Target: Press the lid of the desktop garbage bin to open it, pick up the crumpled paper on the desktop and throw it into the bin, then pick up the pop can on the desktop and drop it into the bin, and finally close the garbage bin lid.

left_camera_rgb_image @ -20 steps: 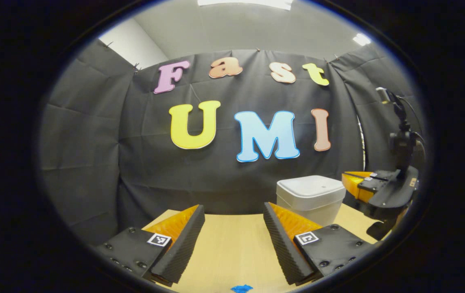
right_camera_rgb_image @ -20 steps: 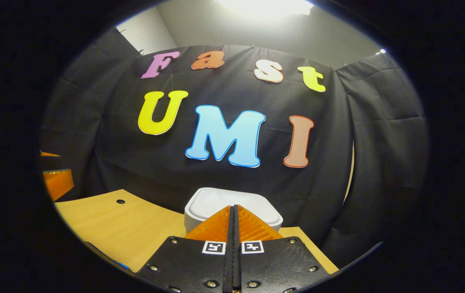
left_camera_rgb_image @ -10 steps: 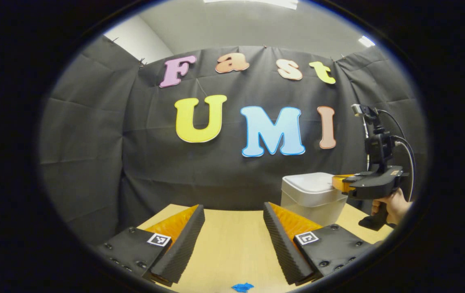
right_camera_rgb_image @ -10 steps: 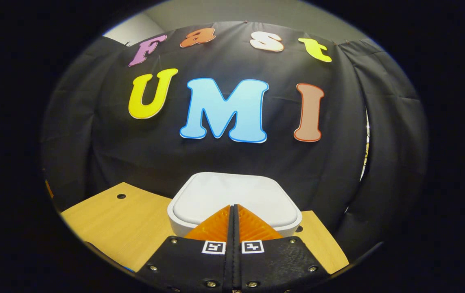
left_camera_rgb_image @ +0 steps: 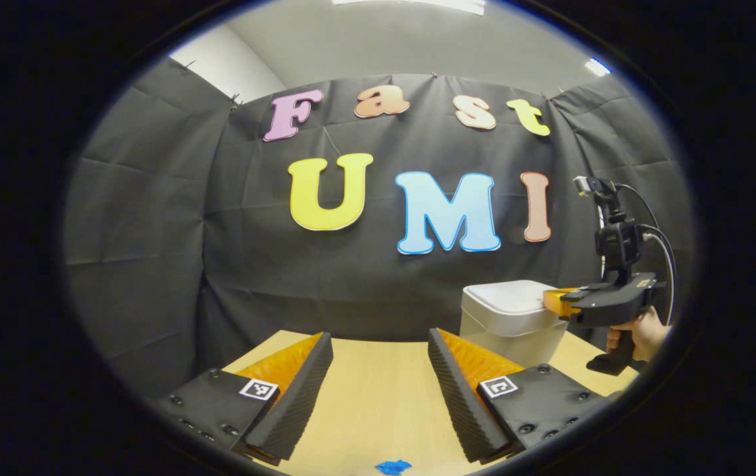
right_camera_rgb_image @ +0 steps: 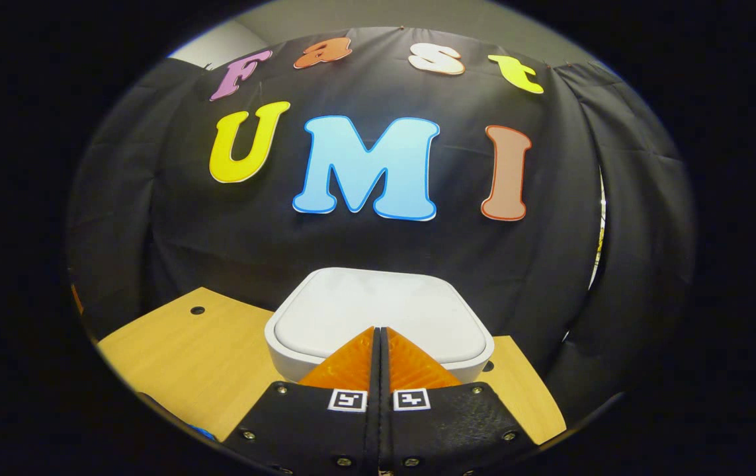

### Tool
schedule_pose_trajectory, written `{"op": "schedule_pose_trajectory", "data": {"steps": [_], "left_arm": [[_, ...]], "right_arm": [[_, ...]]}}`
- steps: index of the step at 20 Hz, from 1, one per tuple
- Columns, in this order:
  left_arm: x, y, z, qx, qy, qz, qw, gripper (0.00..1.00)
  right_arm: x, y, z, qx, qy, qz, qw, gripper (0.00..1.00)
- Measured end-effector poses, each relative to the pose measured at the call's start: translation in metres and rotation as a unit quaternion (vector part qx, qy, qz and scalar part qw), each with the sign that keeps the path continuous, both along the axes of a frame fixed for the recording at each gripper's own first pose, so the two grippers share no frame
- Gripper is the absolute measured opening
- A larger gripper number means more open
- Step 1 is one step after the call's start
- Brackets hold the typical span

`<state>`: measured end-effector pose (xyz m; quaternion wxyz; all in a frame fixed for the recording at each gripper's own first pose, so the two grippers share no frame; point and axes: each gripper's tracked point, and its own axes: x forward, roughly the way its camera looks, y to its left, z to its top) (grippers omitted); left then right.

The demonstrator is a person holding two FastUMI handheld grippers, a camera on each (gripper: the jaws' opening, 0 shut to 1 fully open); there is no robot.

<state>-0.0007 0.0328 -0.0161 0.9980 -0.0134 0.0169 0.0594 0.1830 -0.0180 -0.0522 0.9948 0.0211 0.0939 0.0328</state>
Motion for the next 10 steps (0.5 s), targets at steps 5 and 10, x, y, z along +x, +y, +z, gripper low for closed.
{"op": "schedule_pose_trajectory", "data": {"steps": [5,10], "left_arm": [[-0.01,0.007,0.002,0.006,0.0,0.012,1.0,0.96],[-0.016,0.004,0.008,0.014,-0.005,0.015,1.0,0.96]], "right_arm": [[0.003,-0.001,0.011,-0.003,-0.022,-0.001,1.0,0.0],[-0.005,-0.005,0.026,0.0,-0.044,-0.004,0.999,0.0]]}}
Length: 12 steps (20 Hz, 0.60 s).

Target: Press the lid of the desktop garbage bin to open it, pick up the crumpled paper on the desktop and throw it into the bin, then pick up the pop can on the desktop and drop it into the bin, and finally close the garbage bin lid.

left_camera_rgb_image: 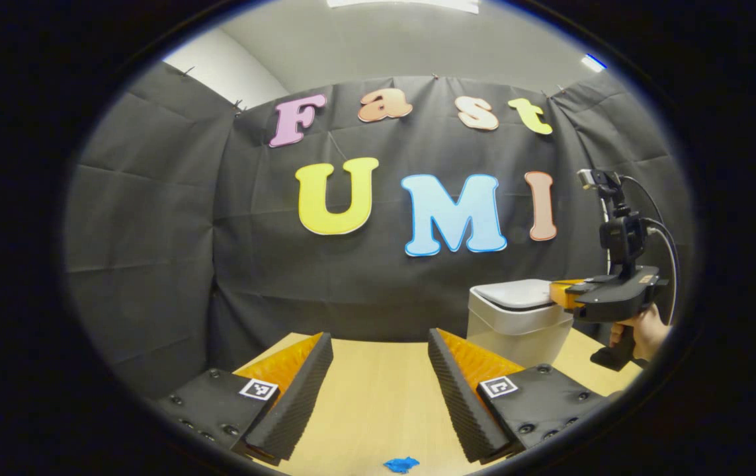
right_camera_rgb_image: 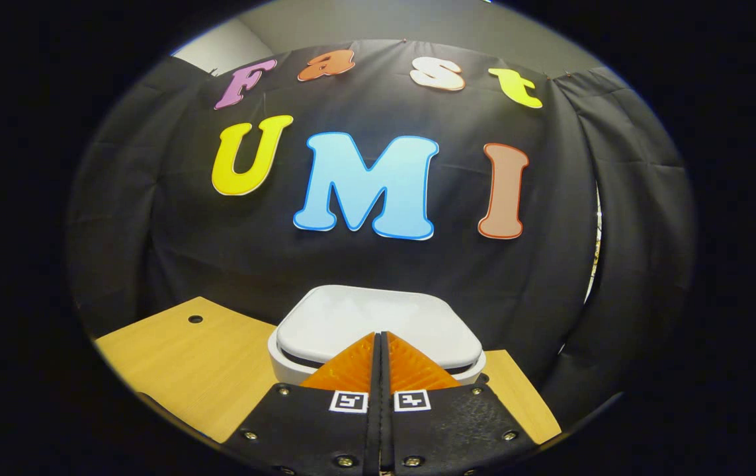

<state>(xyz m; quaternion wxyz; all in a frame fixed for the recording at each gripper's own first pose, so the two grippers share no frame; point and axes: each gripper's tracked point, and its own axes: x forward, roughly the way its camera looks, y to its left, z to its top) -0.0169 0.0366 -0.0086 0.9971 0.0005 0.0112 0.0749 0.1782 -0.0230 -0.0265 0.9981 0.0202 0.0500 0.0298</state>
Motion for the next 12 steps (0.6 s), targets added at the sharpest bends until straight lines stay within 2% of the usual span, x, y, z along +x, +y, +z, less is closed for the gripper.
{"op": "schedule_pose_trajectory", "data": {"steps": [4,12], "left_arm": [[0.0,-0.005,-0.003,-0.001,0.002,-0.005,1.0,0.96],[-0.003,-0.011,-0.018,0.013,0.015,-0.019,1.0,0.97]], "right_arm": [[-0.011,-0.002,0.005,-0.011,-0.009,0.001,1.0,0.0],[-0.047,-0.004,0.022,0.005,-0.031,0.006,0.999,0.0]]}}
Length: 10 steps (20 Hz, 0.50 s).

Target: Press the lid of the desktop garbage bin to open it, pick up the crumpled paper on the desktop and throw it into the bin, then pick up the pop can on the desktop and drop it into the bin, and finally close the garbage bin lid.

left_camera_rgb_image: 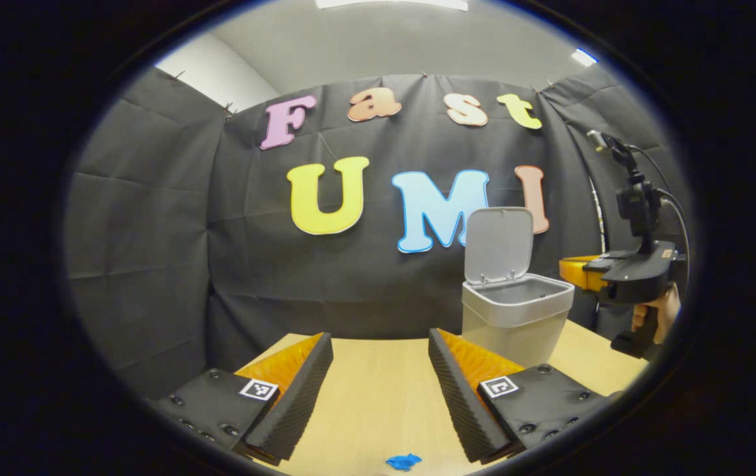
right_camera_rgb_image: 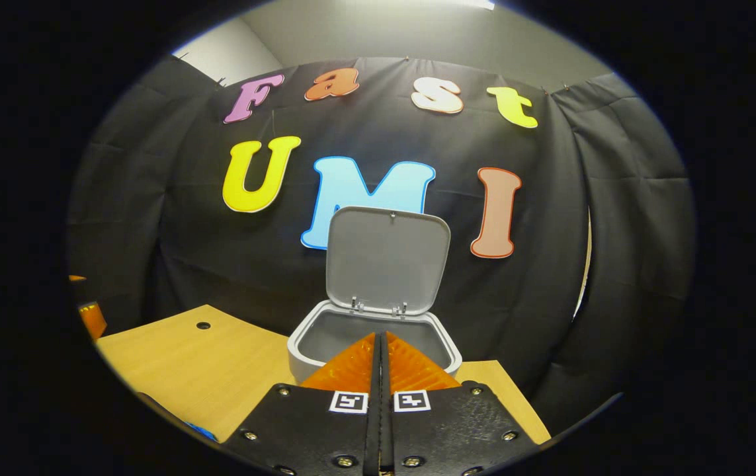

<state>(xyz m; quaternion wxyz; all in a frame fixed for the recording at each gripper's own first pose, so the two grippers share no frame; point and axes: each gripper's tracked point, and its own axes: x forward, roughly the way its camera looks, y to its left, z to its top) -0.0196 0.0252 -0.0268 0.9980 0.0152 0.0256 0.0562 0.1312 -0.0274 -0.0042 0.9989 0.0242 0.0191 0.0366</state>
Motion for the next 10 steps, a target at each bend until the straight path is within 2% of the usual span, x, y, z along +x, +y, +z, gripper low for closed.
{"op": "schedule_pose_trajectory", "data": {"steps": [6,7,10], "left_arm": [[-0.005,-0.002,-0.031,-0.012,0.028,-0.012,0.999,0.96],[-0.007,-0.003,-0.037,-0.011,0.031,-0.015,0.999,0.96],[-0.012,-0.005,-0.065,-0.016,0.055,-0.019,0.998,0.95]], "right_arm": [[-0.031,-0.002,0.006,-0.008,-0.014,-0.012,1.0,0.0],[-0.037,-0.003,0.005,-0.009,-0.016,-0.013,1.0,0.03],[-0.051,-0.009,0.007,-0.013,-0.025,-0.029,0.999,0.23]]}}
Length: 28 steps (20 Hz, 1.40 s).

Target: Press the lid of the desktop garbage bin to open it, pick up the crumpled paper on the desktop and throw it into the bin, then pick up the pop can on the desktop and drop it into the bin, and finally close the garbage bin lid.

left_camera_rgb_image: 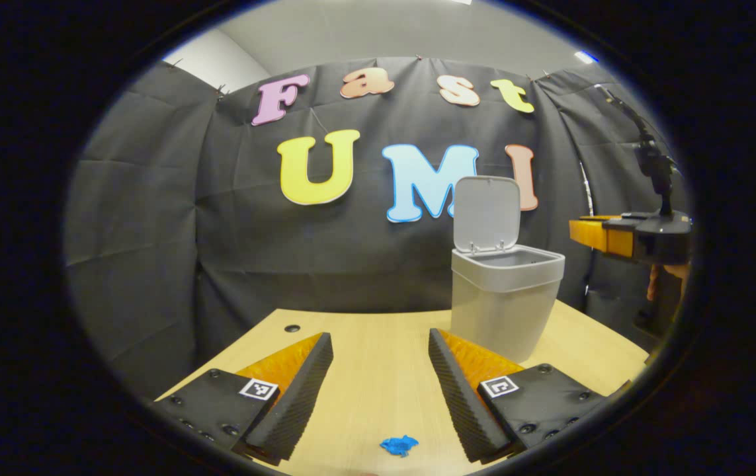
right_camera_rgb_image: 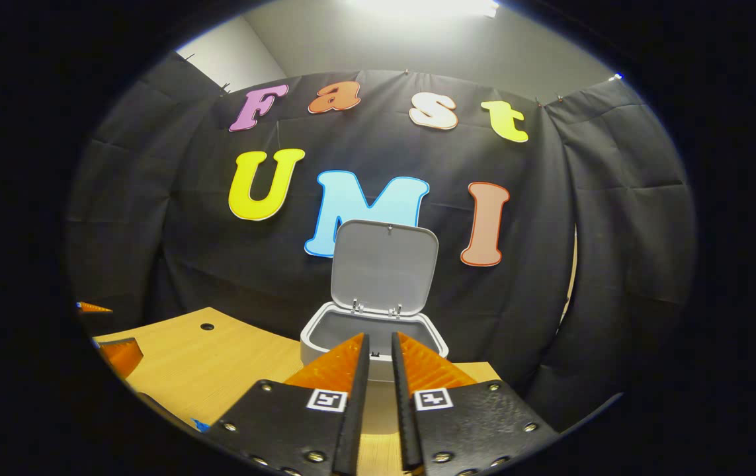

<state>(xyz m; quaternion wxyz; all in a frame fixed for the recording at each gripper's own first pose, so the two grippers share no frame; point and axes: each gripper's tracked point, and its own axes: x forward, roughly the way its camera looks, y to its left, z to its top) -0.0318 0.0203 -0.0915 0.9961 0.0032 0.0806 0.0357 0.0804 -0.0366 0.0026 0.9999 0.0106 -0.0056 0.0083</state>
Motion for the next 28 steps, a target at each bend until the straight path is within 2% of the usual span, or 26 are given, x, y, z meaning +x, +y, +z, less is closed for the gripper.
{"op": "schedule_pose_trajectory", "data": {"steps": [1,3,4,5,7,11,13,14,18,23,28], "left_arm": [[-0.002,-0.001,-0.009,0.0,0.009,-0.001,1.0,0.96],[-0.005,-0.004,-0.027,-0.005,0.022,-0.004,1.0,0.97],[-0.007,-0.005,-0.034,-0.009,0.026,-0.007,1.0,0.97],[-0.008,-0.005,-0.04,-0.011,0.031,-0.01,0.999,0.97],[-0.009,-0.011,-0.053,-0.012,0.038,-0.016,0.999,0.97],[-0.009,-0.015,-0.093,-0.012,0.072,-0.023,0.997,0.96],[-0.008,-0.018,-0.117,-0.015,0.094,-0.027,0.995,0.97],[-0.008,-0.019,-0.129,-0.015,0.107,-0.029,0.994,0.96],[-0.006,-0.021,-0.174,-0.022,0.154,-0.037,0.987,0.97],[-0.005,-0.019,-0.229,-0.039,0.226,-0.032,0.973,0.96],[-0.013,-0.02,-0.265,-0.032,0.282,-0.038,0.958,0.96]], "right_arm": [[-0.004,-0.002,0.0,0.001,-0.002,-0.006,1.0,0.28],[-0.012,0.002,-0.003,0.012,-0.001,0.002,1.0,0.31],[-0.013,0.004,-0.004,0.017,0.0,0.006,1.0,0.57],[-0.018,0.003,-0.004,0.021,0.001,0.008,1.0,0.6],[-0.025,0.003,-0.003,0.023,-0.002,0.007,1.0,0.59],[-0.042,0.008,-0.004,0.026,-0.005,0.011,1.0,0.74],[-0.049,0.01,-0.002,0.027,-0.01,0.013,1.0,0.86],[-0.053,0.01,-0.002,0.026,-0.011,0.013,1.0,0.96],[-0.065,0.017,-0.004,0.022,-0.008,0.014,1.0,0.95],[-0.075,0.023,-0.012,0.016,0.005,0.014,1.0,0.96],[-0.077,0.023,-0.017,0.018,0.015,0.012,1.0,0.96]]}}
